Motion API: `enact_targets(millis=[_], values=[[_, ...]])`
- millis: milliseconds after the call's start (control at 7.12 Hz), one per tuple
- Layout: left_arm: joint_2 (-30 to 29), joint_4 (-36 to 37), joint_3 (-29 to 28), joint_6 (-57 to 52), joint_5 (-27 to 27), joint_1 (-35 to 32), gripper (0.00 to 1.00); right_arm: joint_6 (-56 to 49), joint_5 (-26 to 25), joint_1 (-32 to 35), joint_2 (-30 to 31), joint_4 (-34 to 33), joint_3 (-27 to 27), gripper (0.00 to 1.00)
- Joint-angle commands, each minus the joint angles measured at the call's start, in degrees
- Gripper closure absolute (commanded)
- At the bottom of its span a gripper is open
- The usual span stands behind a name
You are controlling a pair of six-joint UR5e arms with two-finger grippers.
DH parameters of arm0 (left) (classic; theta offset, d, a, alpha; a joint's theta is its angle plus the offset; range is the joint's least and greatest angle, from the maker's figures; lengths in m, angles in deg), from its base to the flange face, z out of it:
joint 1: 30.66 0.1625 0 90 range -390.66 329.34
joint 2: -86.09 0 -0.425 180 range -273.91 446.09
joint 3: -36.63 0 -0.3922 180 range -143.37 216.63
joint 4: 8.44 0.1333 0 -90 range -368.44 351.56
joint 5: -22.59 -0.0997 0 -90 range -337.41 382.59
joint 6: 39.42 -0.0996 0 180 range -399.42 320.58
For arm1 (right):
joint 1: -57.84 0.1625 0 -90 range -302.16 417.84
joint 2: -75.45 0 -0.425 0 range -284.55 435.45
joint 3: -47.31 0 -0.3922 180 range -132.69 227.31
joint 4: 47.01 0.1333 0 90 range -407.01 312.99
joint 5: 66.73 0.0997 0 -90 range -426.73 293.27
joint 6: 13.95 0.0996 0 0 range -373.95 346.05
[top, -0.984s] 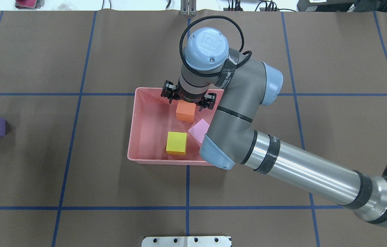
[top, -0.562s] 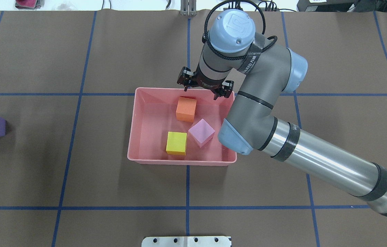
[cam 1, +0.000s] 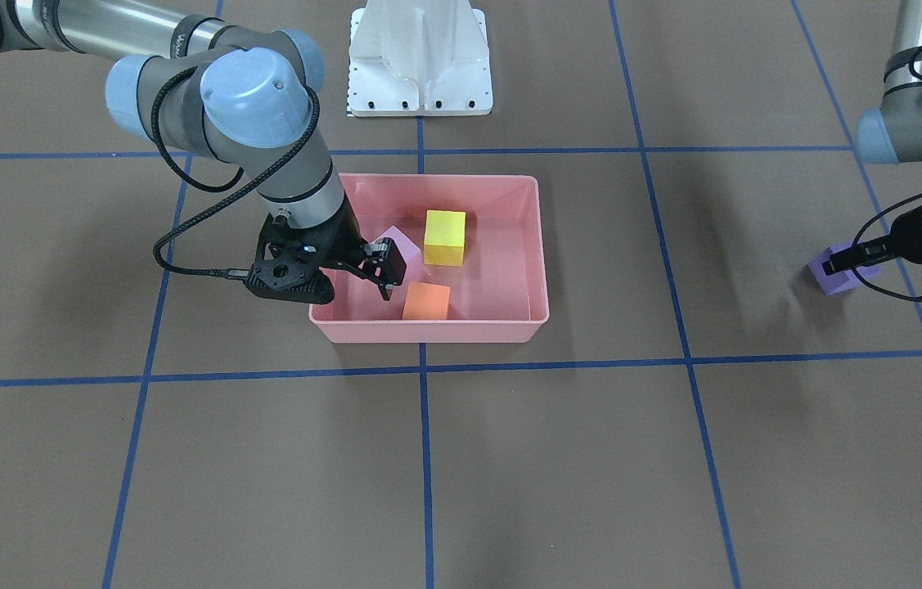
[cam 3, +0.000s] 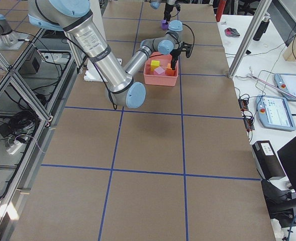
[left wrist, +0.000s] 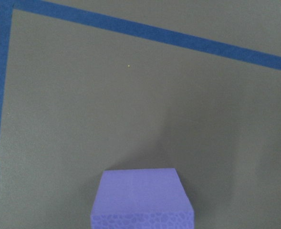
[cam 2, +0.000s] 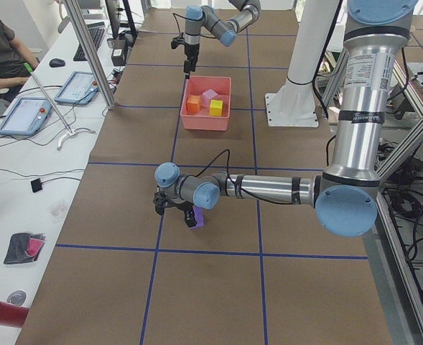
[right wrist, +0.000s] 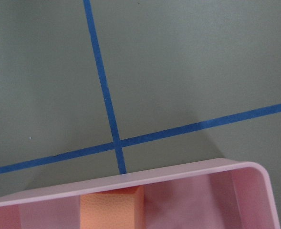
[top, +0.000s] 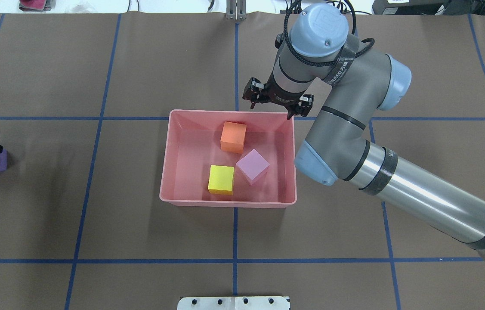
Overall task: Place blocks into pink bin with both arms
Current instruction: 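Grasp the purple cube with the left gripper while the right gripper rises away, then carry the purple cube into the bin with the left gripper and release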
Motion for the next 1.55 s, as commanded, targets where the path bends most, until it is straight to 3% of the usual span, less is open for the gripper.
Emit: enact_targets(millis=[0,141,281,422,843,1124,1405], values=[[-0.14,-2.92,-2.65,0.23,0.04,0.28,0.3,0.0,0.03,0.42,0.46,-0.18,-0.97,0.01],[-0.23,-2.92,-2.31,1.62,0.21,0.28,0.78,0.0,1.34,1.55,0.9,-0.27,-1.67,0.01],[-0.75,-2.92,-2.22,2.07,0.3,0.28,1.0,-0.09,1.96,2.61,2.03,-0.35,-2.72,0.01],[-1.1,-2.49,-0.65,3.73,1.78,0.28,1.0,-0.44,3.19,4.53,3.35,-0.35,-3.43,0.01],[-10.04,-1.43,10.92,27.12,8.71,3.33,1.0,-13.83,8.63,14.19,13.08,-0.27,-6.95,0.01],[-22.92,-1.34,12.99,44.09,8.74,7.02,1.0,-22.55,8.73,17.64,20.2,0.43,-8.09,0.01],[-31.05,-0.9,12.73,52.5,5.43,13.08,1.0,-27.85,8.56,19.49,24.8,0.52,-8.97,0.01]])
